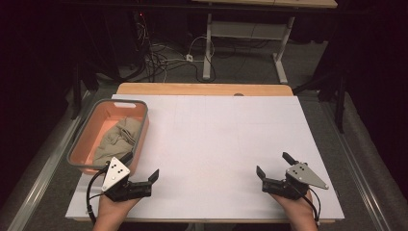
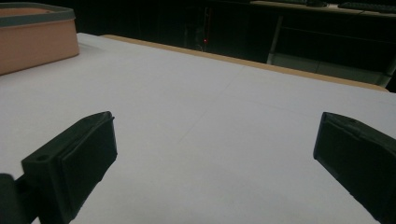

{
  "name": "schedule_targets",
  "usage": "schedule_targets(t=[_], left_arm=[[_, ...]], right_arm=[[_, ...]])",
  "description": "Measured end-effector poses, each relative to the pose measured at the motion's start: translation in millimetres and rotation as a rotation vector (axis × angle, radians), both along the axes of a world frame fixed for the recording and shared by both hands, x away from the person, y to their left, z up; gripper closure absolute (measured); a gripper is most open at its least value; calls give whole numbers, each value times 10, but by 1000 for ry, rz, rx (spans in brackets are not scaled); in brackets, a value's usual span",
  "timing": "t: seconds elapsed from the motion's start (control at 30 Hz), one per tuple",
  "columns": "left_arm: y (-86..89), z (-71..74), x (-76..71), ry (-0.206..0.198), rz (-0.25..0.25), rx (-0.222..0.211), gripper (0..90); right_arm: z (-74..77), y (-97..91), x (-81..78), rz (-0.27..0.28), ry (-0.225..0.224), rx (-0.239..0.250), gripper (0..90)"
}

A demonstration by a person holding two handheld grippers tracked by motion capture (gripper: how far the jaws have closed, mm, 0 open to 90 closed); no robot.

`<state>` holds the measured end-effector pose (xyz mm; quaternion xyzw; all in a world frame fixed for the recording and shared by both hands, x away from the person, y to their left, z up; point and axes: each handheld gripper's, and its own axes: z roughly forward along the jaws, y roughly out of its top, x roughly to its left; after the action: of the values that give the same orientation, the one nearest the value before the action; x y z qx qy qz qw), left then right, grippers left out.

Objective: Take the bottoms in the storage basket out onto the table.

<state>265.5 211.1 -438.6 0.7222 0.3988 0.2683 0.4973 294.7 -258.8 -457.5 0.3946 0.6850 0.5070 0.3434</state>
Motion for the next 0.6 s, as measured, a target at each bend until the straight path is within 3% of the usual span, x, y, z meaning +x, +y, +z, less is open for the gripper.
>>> schedule_targets(t=[0.23, 0.4, 0.6], left_arm=[[-28, 37, 28, 12, -22, -14, 0], [47, 82, 48, 21, -45, -42, 0], [225, 125, 52, 20, 8, -11, 0]], right_arm=[[-2, -11, -5, 6, 1, -11, 0], [9, -15, -30, 10, -10, -3, 0], [4, 26, -31, 20, -11, -13, 0]])
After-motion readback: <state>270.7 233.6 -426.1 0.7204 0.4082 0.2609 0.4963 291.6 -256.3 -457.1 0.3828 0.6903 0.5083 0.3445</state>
